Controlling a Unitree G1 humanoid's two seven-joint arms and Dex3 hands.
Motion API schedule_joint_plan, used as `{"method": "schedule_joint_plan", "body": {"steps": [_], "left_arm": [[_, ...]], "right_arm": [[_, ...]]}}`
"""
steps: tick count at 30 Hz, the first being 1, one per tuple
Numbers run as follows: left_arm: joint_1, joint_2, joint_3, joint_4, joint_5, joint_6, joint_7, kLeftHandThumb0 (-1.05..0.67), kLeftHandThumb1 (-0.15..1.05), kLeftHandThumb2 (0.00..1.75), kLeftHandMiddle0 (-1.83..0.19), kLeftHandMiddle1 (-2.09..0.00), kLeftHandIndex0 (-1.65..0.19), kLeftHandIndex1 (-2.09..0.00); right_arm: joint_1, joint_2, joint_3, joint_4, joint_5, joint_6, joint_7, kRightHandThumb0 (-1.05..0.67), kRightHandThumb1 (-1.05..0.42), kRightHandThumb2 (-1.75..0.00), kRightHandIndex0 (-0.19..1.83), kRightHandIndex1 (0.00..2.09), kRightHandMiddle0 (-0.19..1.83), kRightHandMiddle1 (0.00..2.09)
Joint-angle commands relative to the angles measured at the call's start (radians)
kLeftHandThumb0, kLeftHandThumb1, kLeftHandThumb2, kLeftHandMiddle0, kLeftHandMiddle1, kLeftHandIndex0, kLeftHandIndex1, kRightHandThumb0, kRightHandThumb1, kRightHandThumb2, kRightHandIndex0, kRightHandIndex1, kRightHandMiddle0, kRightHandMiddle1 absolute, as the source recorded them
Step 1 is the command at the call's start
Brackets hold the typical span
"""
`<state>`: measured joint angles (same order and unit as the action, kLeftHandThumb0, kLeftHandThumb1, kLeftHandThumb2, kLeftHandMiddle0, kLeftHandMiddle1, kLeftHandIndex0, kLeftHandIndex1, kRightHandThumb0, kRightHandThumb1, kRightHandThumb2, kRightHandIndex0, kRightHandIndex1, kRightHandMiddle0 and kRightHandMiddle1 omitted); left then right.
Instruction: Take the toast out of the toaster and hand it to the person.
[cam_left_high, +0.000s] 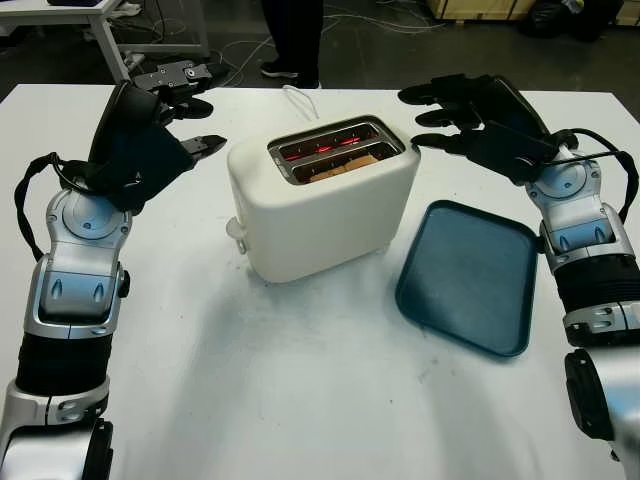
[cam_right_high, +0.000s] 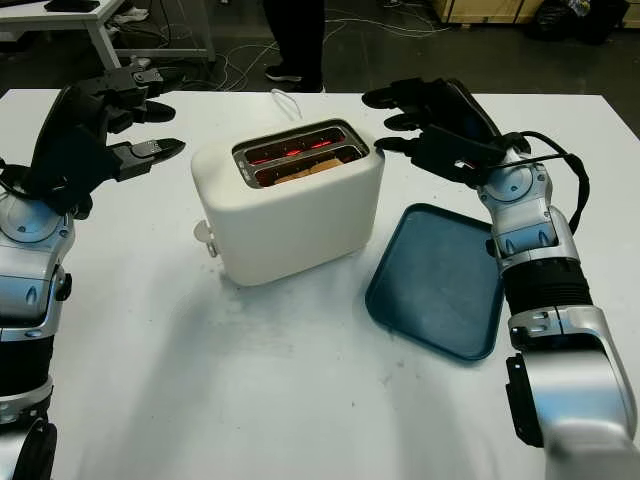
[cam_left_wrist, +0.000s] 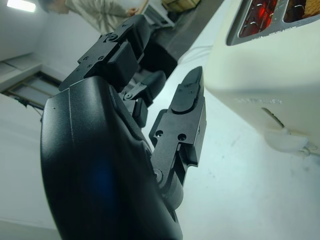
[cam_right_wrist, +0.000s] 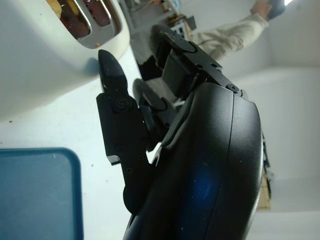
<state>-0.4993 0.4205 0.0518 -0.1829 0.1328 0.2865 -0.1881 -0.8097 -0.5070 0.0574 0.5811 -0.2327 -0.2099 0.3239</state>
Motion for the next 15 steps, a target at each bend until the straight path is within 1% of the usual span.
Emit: {"method": "schedule_joint_plan", "body": {"steps": [1,9,15], "left_arm": [[-0.004,0.003,0.006,-0.009,0.001,-0.003,-0.004,-0.28,0.92,0.06,-0.33,-0.78,-0.60,-0.05],[-0.001,0.001,0.005,-0.009,0.002,-0.003,-0.002,-0.30,0.92,0.06,-0.33,-0.79,-0.61,-0.06],[0.002,0.003,-0.002,-0.011,0.008,0.000,-0.004,-0.29,0.92,0.07,-0.33,-0.79,-0.60,-0.06]], "right_arm": [[0.012,0.003,0.003,0.002,0.005,-0.024,-0.006,-0.23,-0.87,0.00,0.84,0.02,0.72,0.00],[0.013,0.003,0.000,0.003,0.006,-0.018,-0.007,-0.24,-0.88,0.00,0.83,0.01,0.72,0.00],[0.010,-0.002,0.001,0.001,0.005,-0.010,0.001,-0.28,-0.88,0.00,0.84,0.02,0.71,0.00]]}}
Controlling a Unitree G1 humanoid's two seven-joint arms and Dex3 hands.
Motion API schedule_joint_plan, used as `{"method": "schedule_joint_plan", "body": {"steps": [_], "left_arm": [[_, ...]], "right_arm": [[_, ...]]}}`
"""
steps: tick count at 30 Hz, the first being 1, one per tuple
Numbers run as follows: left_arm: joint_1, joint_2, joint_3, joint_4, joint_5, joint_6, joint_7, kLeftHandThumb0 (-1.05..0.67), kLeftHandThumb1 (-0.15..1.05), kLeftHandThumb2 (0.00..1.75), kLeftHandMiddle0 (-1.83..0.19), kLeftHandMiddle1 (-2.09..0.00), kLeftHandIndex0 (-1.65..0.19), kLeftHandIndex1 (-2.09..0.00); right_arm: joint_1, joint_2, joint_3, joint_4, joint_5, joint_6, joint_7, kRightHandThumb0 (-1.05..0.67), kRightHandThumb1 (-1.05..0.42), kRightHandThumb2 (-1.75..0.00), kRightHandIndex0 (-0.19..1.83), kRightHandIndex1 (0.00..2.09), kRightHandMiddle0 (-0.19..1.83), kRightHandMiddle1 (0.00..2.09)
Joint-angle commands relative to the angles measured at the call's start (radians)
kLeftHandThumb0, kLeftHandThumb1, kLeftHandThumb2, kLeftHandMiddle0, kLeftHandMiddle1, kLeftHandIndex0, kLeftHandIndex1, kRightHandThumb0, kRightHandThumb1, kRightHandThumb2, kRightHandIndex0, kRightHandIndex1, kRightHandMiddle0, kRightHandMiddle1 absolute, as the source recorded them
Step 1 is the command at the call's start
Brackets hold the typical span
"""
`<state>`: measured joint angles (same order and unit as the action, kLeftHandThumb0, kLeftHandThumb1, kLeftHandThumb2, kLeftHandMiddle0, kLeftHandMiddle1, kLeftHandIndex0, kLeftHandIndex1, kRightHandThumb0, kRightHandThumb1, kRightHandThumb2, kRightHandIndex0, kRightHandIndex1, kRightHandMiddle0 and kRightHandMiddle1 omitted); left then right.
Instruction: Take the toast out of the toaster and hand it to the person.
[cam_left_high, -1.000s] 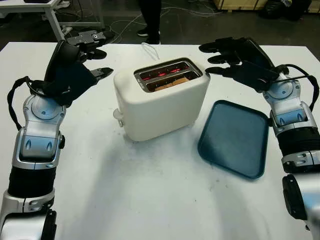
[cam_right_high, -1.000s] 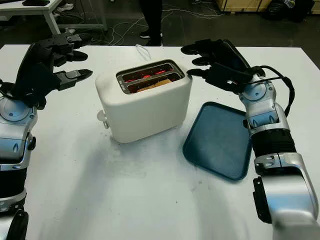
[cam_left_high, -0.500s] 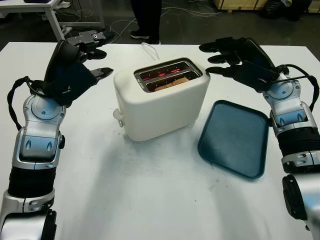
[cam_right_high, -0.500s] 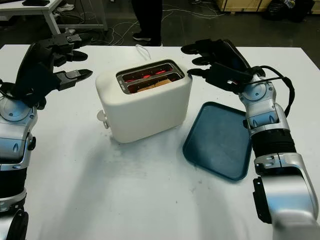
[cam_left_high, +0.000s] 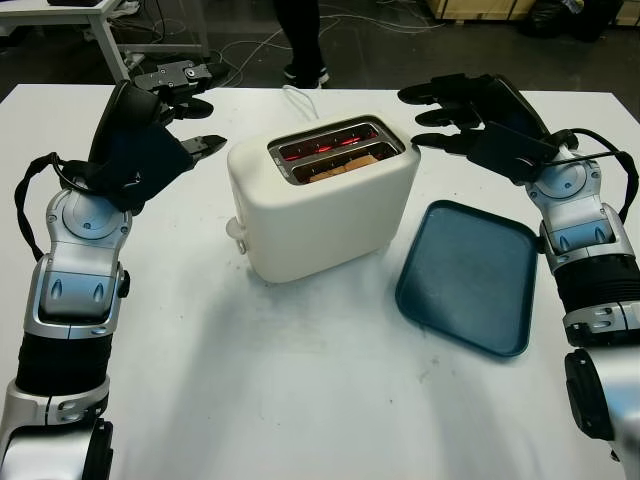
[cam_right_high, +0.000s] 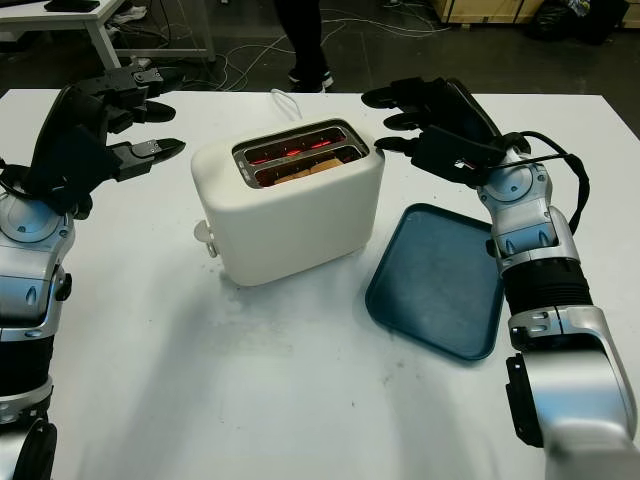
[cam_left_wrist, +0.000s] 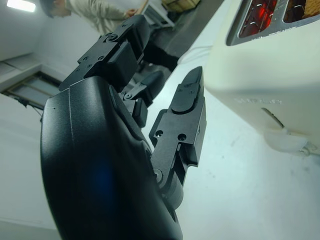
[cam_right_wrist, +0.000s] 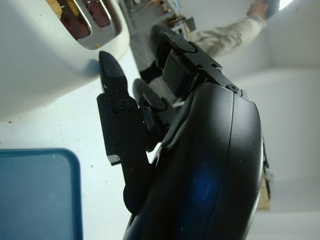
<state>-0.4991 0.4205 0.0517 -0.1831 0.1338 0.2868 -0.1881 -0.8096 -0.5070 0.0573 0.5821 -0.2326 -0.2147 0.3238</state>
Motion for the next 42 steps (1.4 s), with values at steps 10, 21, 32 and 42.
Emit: {"method": "schedule_joint_plan", "body": {"steps": [10,21,32,42], "left_arm": [[0.001,-0.008,0.001,-0.014,0.000,0.020,-0.002,-0.28,0.92,0.06,-0.33,-0.78,-0.59,-0.05],[0.010,-0.011,0.014,-0.014,-0.005,0.016,0.003,-0.27,0.92,0.05,-0.34,-0.77,-0.60,-0.06],[0.021,-0.012,0.024,-0.031,-0.013,0.033,0.002,-0.28,0.92,0.04,-0.35,-0.77,-0.60,-0.06],[0.026,-0.015,0.024,-0.033,-0.015,0.035,0.005,-0.28,0.92,0.04,-0.35,-0.77,-0.60,-0.06]], "right_arm": [[0.008,-0.013,0.007,0.004,-0.026,-0.007,-0.020,-0.26,-0.92,-0.02,0.84,0.01,0.70,0.00],[0.011,-0.020,0.012,0.035,-0.055,-0.058,-0.071,-0.22,-0.92,-0.15,0.87,0.02,0.75,0.02],[0.026,-0.007,-0.043,0.025,0.051,0.005,-0.008,-0.13,-0.92,-0.23,0.72,0.00,0.65,0.00],[0.040,-0.017,-0.027,-0.021,0.004,0.033,-0.047,-0.17,-0.92,-0.21,0.74,0.01,0.67,0.01]]}}
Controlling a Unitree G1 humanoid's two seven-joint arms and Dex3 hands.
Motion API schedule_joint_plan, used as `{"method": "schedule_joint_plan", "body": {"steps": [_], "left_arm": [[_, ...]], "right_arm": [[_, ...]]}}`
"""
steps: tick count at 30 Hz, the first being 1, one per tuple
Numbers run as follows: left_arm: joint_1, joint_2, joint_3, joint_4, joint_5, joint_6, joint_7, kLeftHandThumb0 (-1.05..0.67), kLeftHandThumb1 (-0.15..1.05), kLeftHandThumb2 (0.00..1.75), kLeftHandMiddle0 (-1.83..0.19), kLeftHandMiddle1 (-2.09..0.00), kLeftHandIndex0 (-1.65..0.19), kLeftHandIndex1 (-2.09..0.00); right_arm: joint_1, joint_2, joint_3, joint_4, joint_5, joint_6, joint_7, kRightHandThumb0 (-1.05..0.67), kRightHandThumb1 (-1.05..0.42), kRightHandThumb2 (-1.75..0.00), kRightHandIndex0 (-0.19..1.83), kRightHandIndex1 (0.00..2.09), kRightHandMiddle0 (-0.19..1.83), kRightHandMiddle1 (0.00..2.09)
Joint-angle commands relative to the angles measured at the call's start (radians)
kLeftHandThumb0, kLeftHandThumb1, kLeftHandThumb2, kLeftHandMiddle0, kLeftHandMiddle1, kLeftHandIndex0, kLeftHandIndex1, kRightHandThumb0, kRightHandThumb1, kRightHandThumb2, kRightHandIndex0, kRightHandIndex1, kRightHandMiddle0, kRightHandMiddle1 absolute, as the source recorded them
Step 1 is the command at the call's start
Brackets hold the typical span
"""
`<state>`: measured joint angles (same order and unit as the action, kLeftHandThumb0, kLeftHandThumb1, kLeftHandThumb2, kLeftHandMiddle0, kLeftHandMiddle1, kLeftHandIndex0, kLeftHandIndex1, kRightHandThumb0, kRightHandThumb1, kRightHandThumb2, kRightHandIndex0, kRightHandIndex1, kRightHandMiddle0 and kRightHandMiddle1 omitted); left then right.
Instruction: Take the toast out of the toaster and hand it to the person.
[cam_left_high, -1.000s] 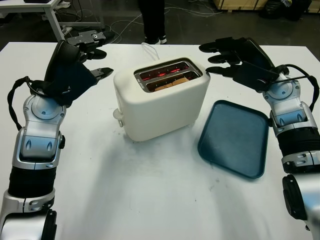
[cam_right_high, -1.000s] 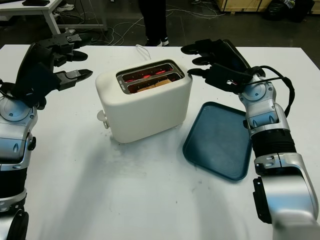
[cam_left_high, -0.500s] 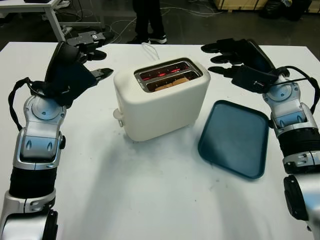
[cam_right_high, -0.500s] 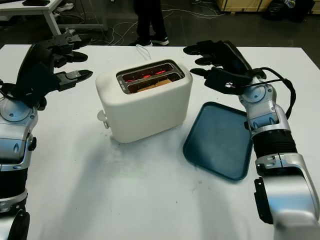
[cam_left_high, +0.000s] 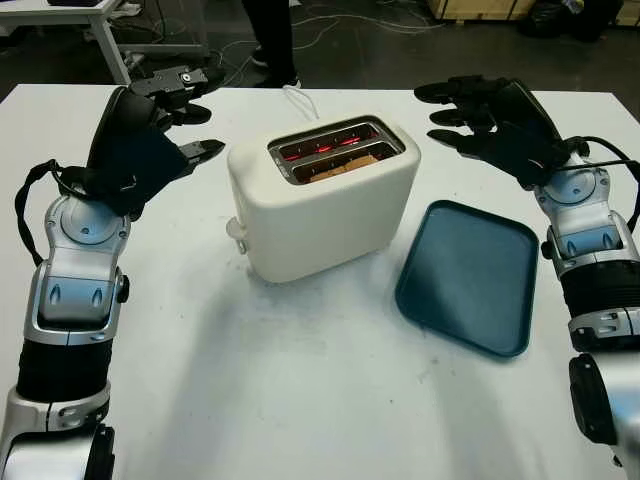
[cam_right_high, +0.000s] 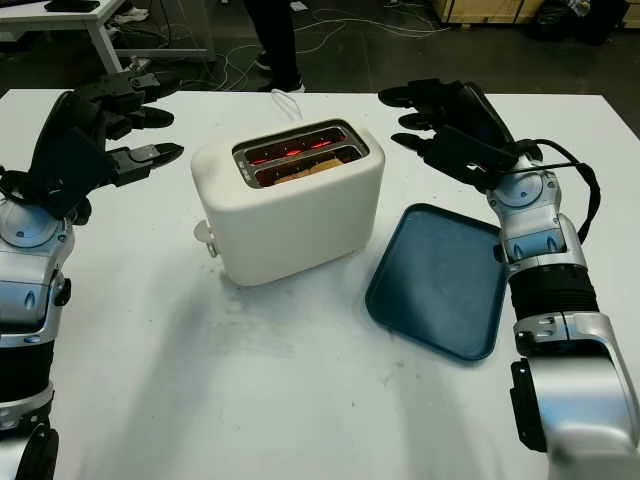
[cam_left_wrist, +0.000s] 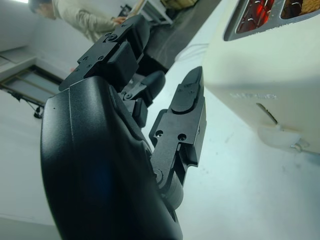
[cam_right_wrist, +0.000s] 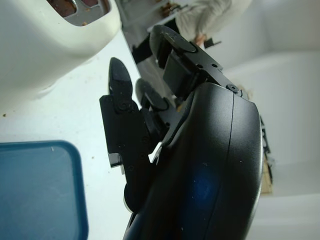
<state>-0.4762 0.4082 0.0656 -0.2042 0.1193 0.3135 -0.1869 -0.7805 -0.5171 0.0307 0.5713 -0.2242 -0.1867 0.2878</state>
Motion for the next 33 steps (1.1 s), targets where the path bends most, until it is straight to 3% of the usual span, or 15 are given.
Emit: {"method": "schedule_joint_plan", "body": {"steps": [1,7,11,17,33], "left_arm": [[0.004,-0.002,0.011,-0.013,-0.003,0.010,0.002,-0.28,0.92,0.04,-0.35,-0.77,-0.60,-0.06],[0.002,-0.002,0.010,-0.013,-0.004,0.016,0.002,-0.28,0.92,0.04,-0.35,-0.77,-0.60,-0.06],[0.002,-0.002,0.007,-0.014,0.000,0.016,0.003,-0.29,0.92,0.03,-0.35,-0.77,-0.60,-0.06],[0.001,-0.006,0.005,-0.022,0.000,0.029,0.004,-0.29,0.92,0.04,-0.35,-0.76,-0.59,-0.05],[-0.001,-0.007,0.005,-0.020,0.000,0.030,0.001,-0.29,0.92,0.04,-0.34,-0.76,-0.59,-0.05]], "right_arm": [[0.009,-0.008,0.001,-0.005,-0.005,-0.005,-0.010,-0.16,-0.92,-0.21,0.74,0.01,0.67,0.01],[-0.002,-0.001,-0.009,0.014,0.036,-0.007,0.029,-0.16,-0.92,-0.23,0.76,0.02,0.66,0.00],[-0.003,-0.008,0.008,0.009,-0.001,-0.006,0.001,-0.23,-0.92,-0.20,0.82,0.05,0.70,0.02],[-0.008,-0.003,0.013,0.026,-0.002,-0.039,-0.003,-0.17,-0.92,-0.19,0.85,0.05,0.73,0.03],[-0.023,-0.010,0.045,0.051,-0.055,-0.074,-0.038,-0.27,-0.92,-0.16,0.86,0.04,0.75,0.02]]}}
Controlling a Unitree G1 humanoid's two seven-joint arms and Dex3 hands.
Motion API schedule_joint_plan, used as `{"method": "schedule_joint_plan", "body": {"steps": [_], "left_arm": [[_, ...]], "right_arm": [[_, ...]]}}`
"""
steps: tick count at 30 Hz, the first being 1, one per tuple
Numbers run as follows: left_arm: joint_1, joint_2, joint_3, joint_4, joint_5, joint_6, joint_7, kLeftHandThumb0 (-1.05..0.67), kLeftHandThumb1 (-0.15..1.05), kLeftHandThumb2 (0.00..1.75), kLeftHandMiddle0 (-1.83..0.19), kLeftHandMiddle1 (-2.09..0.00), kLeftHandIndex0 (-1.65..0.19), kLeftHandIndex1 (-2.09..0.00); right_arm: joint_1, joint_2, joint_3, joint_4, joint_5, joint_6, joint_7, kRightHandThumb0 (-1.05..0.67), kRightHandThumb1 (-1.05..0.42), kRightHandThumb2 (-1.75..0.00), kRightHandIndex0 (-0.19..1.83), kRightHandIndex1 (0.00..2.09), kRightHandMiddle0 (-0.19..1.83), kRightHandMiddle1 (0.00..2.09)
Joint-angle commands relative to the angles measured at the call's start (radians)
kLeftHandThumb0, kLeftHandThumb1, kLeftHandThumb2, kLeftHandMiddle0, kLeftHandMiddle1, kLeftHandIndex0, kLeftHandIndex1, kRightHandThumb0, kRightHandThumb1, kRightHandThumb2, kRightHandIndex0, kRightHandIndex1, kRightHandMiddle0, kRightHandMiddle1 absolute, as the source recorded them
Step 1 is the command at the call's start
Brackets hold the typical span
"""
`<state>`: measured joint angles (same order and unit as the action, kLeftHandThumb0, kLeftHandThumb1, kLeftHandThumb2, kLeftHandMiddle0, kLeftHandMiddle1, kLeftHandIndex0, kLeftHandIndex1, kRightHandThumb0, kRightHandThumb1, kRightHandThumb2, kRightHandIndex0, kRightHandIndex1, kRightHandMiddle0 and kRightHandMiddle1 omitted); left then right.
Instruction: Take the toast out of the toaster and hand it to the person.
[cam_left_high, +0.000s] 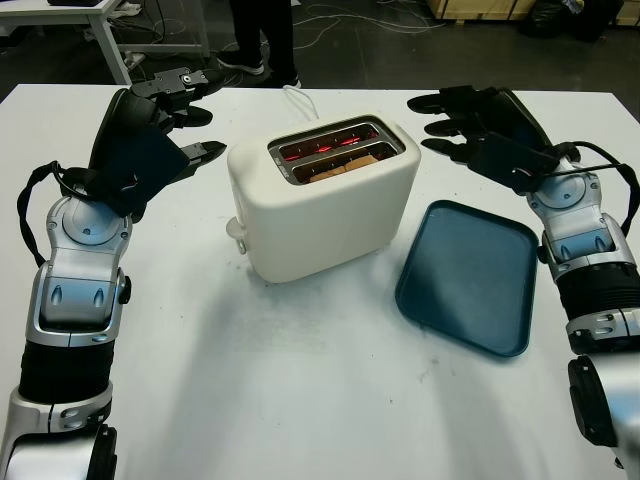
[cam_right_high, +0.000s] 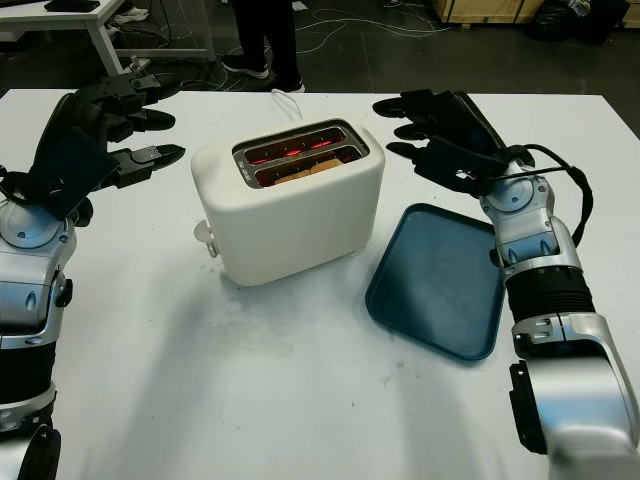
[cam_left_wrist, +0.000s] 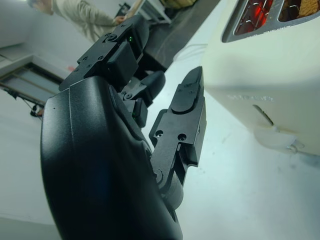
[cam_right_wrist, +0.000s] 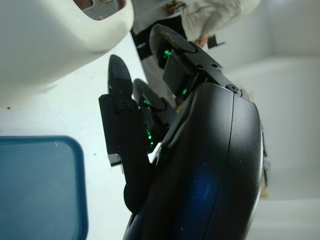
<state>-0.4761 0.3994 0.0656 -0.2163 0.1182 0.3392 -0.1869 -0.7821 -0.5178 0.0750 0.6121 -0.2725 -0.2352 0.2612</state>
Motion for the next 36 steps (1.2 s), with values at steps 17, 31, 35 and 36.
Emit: {"method": "schedule_joint_plan", "body": {"steps": [17,31,35,36], "left_arm": [[-0.007,0.003,-0.001,-0.001,0.009,-0.010,0.004,-0.27,0.92,0.03,-0.35,-0.77,-0.60,-0.06],[-0.009,0.005,0.000,-0.001,0.008,-0.010,0.001,-0.27,0.92,0.04,-0.34,-0.77,-0.60,-0.06],[-0.010,0.006,-0.003,0.003,0.013,-0.015,0.003,-0.26,0.92,0.03,-0.34,-0.78,-0.60,-0.06],[-0.010,0.007,-0.003,0.001,0.014,-0.014,0.003,-0.26,0.92,0.03,-0.34,-0.78,-0.60,-0.06]], "right_arm": [[-0.026,-0.006,-0.001,0.022,0.002,-0.039,-0.012,-0.27,-0.92,-0.15,0.87,0.03,0.76,0.01],[-0.026,-0.006,0.000,0.025,-0.004,-0.036,-0.016,-0.26,-0.92,-0.15,0.87,0.02,0.76,0.01],[-0.025,-0.007,-0.003,0.030,0.002,-0.046,-0.014,-0.25,-0.92,-0.15,0.87,0.02,0.76,0.01],[-0.025,-0.008,-0.002,0.031,0.001,-0.046,-0.013,-0.25,-0.92,-0.15,0.88,0.02,0.76,0.01]]}}
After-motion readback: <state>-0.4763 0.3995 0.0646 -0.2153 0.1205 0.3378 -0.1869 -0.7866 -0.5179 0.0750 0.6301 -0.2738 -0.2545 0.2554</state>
